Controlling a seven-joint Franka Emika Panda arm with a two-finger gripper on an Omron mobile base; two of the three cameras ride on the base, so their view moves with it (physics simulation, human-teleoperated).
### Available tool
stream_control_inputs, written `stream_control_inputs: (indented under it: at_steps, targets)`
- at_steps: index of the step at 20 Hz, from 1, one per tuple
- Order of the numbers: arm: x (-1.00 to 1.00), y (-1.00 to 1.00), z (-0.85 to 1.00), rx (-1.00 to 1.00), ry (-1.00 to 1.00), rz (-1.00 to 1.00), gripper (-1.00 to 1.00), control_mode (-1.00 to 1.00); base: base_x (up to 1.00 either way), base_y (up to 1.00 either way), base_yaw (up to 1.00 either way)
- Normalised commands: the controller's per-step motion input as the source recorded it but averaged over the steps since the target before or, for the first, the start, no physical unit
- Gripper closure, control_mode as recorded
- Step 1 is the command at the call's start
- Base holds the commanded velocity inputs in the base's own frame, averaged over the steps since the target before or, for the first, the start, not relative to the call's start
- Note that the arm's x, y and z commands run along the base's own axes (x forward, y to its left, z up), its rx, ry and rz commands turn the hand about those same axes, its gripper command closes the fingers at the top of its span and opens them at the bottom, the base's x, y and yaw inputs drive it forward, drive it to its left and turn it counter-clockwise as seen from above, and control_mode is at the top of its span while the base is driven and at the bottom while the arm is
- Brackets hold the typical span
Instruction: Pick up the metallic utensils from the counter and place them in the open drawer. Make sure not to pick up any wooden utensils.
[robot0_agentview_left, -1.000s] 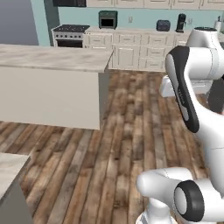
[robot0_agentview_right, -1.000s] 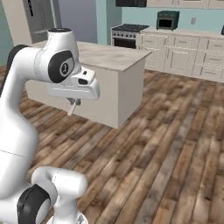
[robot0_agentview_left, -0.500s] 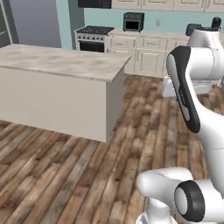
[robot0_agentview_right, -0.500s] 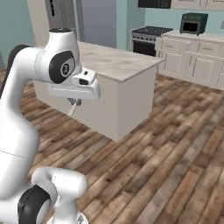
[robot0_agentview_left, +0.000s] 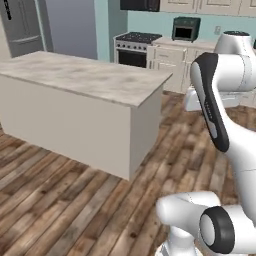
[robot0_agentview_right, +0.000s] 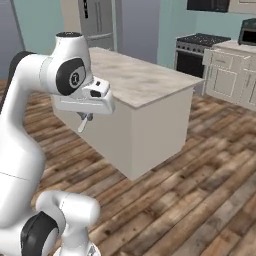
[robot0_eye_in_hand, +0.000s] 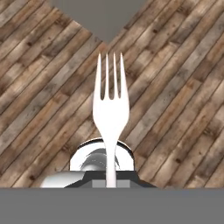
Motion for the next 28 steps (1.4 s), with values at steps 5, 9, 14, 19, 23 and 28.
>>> stream_control_inputs:
  at_steps: [5,9,14,19,23,28]
  targets:
    - [0.0,0.0,0.0,0.0,0.0,0.0,1.0,1.0,0.83,-1.0,0.38]
    - [0.0,0.0,0.0,0.0,0.0,0.0,1.0,1.0,0.58,-1.0,0.55]
    - [0.0,0.0,0.0,0.0,0.0,0.0,1.0,1.0,0.64,-1.0,0.49]
    - [0.0,0.0,0.0,0.0,0.0,0.0,1.0,1.0,0.6,-1.0,0.48]
    - [0.0,0.0,0.0,0.0,0.0,0.0,1.0,1.0,0.11,-1.0,0.29]
    - [0.0,0.0,0.0,0.0,0.0,0.0,1.0,1.0,0.16,-1.0,0.16]
